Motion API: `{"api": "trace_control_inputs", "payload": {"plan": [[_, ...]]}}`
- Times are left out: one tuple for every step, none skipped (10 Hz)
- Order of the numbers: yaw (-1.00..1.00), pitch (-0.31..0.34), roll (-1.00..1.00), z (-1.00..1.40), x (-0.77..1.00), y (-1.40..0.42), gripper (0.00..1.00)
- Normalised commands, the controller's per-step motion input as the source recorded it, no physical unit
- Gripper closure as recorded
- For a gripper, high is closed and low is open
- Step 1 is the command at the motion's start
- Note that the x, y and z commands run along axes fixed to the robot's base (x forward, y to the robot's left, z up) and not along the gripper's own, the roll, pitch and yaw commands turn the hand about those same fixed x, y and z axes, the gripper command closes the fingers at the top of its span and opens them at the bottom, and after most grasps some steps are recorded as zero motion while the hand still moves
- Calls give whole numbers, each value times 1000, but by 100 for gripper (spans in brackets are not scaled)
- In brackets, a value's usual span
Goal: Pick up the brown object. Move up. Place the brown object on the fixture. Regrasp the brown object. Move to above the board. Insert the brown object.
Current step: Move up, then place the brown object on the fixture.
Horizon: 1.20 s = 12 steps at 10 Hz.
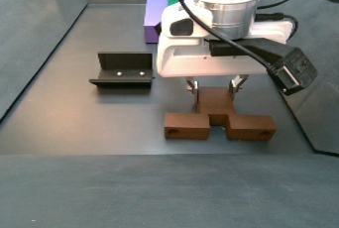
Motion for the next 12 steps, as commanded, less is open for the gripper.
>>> {"api": "trace_control_inputs", "payload": {"plan": [[38, 17, 9, 780, 11, 23, 100], [37, 70, 29, 588, -28, 17, 100], [26, 78, 86, 230, 5, -4, 100], [0, 0, -9, 0, 0, 0, 100], [0, 0, -217, 0, 0, 11, 100], [-80, -34, -563, 69, 451, 0, 100], [-194, 0, -751, 194, 837, -17, 100], [-229, 0, -683, 120, 866, -111, 100], [-206, 34, -649, 260, 891, -177, 100], [-166, 37, -600, 309, 920, -229, 100], [-137, 66, -563, 311, 943, -260, 100], [-123, 97, -540, 263, 963, -271, 100]]}}
